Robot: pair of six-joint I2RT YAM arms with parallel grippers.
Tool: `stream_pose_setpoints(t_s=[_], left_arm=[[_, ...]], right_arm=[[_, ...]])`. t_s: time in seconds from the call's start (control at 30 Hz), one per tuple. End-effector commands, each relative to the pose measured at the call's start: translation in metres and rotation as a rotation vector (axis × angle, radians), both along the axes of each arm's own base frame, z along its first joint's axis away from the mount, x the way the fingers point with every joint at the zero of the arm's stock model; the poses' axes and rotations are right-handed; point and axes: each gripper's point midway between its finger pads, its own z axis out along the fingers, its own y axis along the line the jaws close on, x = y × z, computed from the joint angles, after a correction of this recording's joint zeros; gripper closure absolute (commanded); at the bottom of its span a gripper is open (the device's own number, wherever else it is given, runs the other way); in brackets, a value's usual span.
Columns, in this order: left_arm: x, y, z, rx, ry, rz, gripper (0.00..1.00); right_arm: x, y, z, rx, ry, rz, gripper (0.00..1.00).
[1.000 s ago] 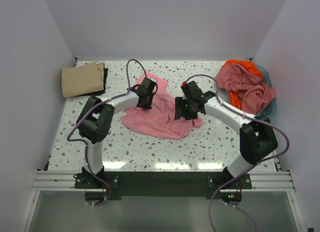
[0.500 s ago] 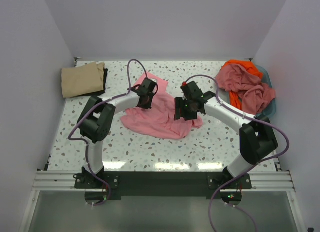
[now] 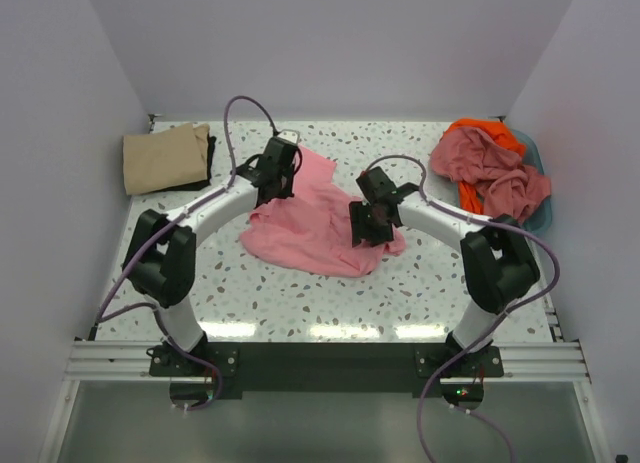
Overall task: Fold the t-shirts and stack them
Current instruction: Flatten the tshirt out
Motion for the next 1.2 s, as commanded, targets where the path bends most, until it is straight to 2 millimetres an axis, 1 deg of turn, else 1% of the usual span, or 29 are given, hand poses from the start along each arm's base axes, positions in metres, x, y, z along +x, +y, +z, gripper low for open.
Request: stream_pose_setpoints(t_s=[0.0,0.03,0.1,0.13,0.17,0.2,0.23,0.27,0.3,0.33,0.37,0.4,0.43,0.47,0.5,0.53,0.6,0.63,0.67,0.7,0.73,0.77,0.8,0.83,0.87,0.9,0.93,1.07,1.17], left_arm=[[-0.008,0.014,0.021,-0.025,-0.028,0.044,1.0],[-0.011,0.017,0.018,-0.014,-0.02,0.049,1.0],[-0.014,0.023,0.019,-0.007,-0.02,0.063,1.0],[-0.013,0.031,0.02,-0.003,-0.023,0.085,1.0],[-0.012,0.036,0.026,-0.011,-0.037,0.097,1.0],[-0.011,0.042,0.029,-0.009,-0.044,0.111,1.0],[-0.006,0.055,0.035,-0.012,-0.056,0.142,1.0],[-0.005,0.062,0.042,-0.013,-0.069,0.16,1.0],[-0.002,0.072,0.05,-0.012,-0.085,0.183,1.0],[0.004,0.09,0.059,-0.004,-0.107,0.228,1.0],[0.004,0.101,0.071,-0.006,-0.132,0.255,1.0],[0.006,0.112,0.08,-0.005,-0.153,0.283,1.0],[0.008,0.134,0.089,0.011,-0.178,0.34,1.0],[0.006,0.145,0.101,0.013,-0.205,0.366,1.0],[0.004,0.154,0.105,0.02,-0.217,0.389,1.0],[0.003,0.169,0.11,0.038,-0.229,0.425,1.0],[-0.001,0.181,0.117,0.058,-0.245,0.45,1.0],[-0.004,0.189,0.113,0.071,-0.237,0.467,1.0],[-0.009,0.194,0.111,0.081,-0.23,0.479,1.0],[-0.013,0.202,0.104,0.089,-0.211,0.505,1.0],[-0.016,0.207,0.1,0.091,-0.2,0.519,1.0],[-0.02,0.21,0.098,0.088,-0.196,0.529,1.0],[-0.025,0.214,0.09,0.091,-0.179,0.54,1.0],[-0.027,0.219,0.088,0.092,-0.176,0.553,1.0],[-0.03,0.221,0.087,0.093,-0.175,0.557,1.0],[-0.032,0.222,0.085,0.099,-0.17,0.559,1.0],[-0.032,0.225,0.084,0.101,-0.166,0.564,1.0],[-0.031,0.224,0.081,0.103,-0.153,0.547,1.0],[-0.031,0.221,0.081,0.085,-0.152,0.537,1.0]], right_arm=[[0.014,0.0,-0.006,-0.032,-0.025,0.021,0.44],[0.017,-0.002,-0.006,-0.047,-0.03,0.015,0.46],[0.017,-0.005,-0.012,-0.077,-0.014,0.013,0.58],[0.019,-0.007,-0.011,-0.086,-0.019,0.011,0.66],[0.022,-0.008,-0.007,-0.095,-0.033,0.004,0.86],[0.023,-0.01,-0.005,-0.108,-0.039,-0.001,0.92],[0.027,-0.01,0.001,-0.102,-0.053,-0.009,0.97],[0.029,-0.011,0.007,-0.098,-0.059,-0.018,1.0],[0.029,-0.012,0.016,-0.092,-0.066,-0.023,1.0],[0.033,-0.008,0.029,-0.078,-0.092,-0.023,1.0],[0.035,-0.009,0.038,-0.073,-0.108,-0.026,1.0],[0.035,-0.009,0.055,-0.056,-0.144,-0.031,1.0],[0.035,-0.009,0.063,-0.047,-0.159,-0.034,1.0],[0.033,-0.011,0.069,-0.043,-0.167,-0.03,1.0],[0.028,-0.014,0.071,-0.048,-0.158,-0.026,1.0],[0.023,-0.016,0.076,-0.045,-0.159,-0.024,0.99],[0.005,-0.026,0.064,-0.072,-0.11,-0.018,0.95],[-0.01,-0.035,0.052,-0.094,-0.073,-0.016,0.94],[-0.018,-0.04,0.045,-0.108,-0.049,-0.02,0.93],[-0.027,-0.046,0.039,-0.125,-0.026,-0.023,0.93],[-0.039,-0.053,0.029,-0.143,0.006,-0.022,0.92],[-0.044,-0.056,0.027,-0.153,0.015,-0.023,0.91],[-0.048,-0.06,0.025,-0.167,0.026,-0.027,0.89],[-0.05,-0.063,0.023,-0.176,0.032,-0.033,0.88],[-0.051,-0.065,0.025,-0.178,0.025,-0.04,0.82],[-0.049,-0.065,0.026,-0.177,0.019,-0.045,0.78],[-0.046,-0.066,0.027,-0.17,0.016,-0.056,0.71],[-0.03,-0.067,0.03,-0.121,0.005,-0.107,0.53],[-0.008,-0.066,0.034,-0.078,-0.018,-0.137,0.49]])
